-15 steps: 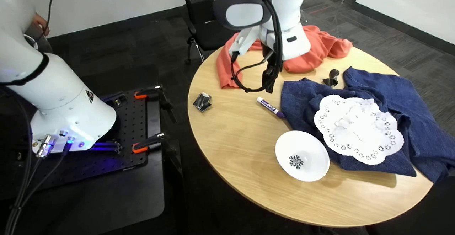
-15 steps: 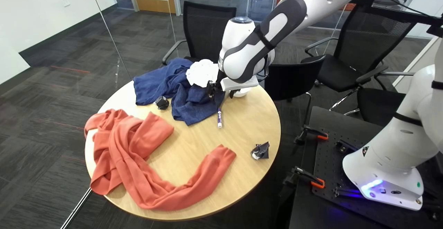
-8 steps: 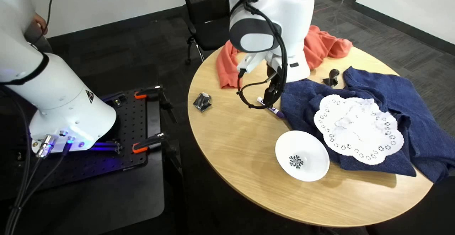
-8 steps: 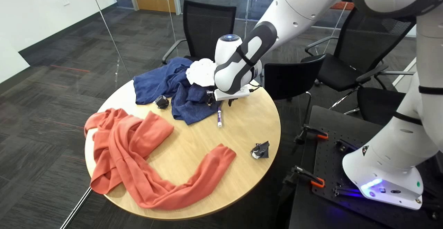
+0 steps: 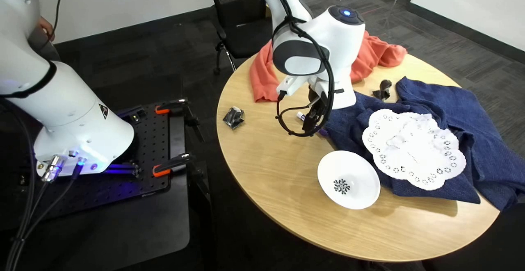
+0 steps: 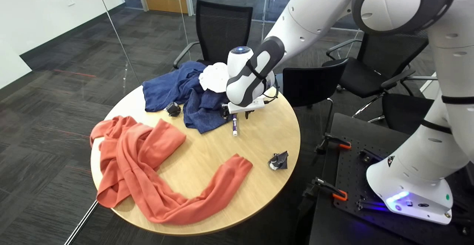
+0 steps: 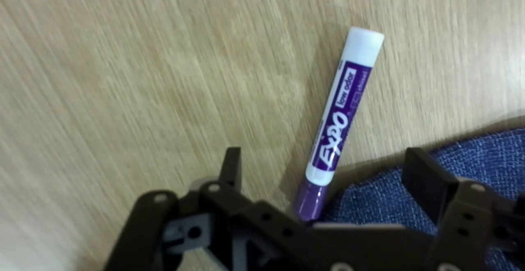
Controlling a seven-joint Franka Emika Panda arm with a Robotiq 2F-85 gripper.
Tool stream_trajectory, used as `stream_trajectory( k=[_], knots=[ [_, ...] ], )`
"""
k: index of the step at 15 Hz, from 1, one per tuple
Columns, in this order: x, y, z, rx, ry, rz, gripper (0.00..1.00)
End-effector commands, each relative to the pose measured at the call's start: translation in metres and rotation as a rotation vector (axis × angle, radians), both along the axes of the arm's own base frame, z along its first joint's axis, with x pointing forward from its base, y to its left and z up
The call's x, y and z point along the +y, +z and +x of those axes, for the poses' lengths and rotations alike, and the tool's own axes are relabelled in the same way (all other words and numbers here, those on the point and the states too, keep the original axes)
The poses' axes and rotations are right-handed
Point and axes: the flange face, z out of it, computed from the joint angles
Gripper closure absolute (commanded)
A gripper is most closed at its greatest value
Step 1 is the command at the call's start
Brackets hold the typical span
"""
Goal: Pick up the pen from the table and put it in the bowl
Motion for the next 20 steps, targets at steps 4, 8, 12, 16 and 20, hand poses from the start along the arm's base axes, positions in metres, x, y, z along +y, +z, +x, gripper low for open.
stream_trajectory(
  k=[4,8,12,16,20],
  knots=[
    [-0.008,-0.004,0.005,0.042,-0.037,-0.011,0.51],
    [-0.012,-0.003,0.005,0.048,-0.041,-0.011,0.81],
    [-0.012,-0.002,0.003,0.053,-0.037,-0.017,0.98],
    [-0.006,0.016,-0.008,0.031,-0.029,-0.038,0.95],
    [-0.001,0.053,-0.026,-0.022,-0.056,-0.072,0.95]
  ],
)
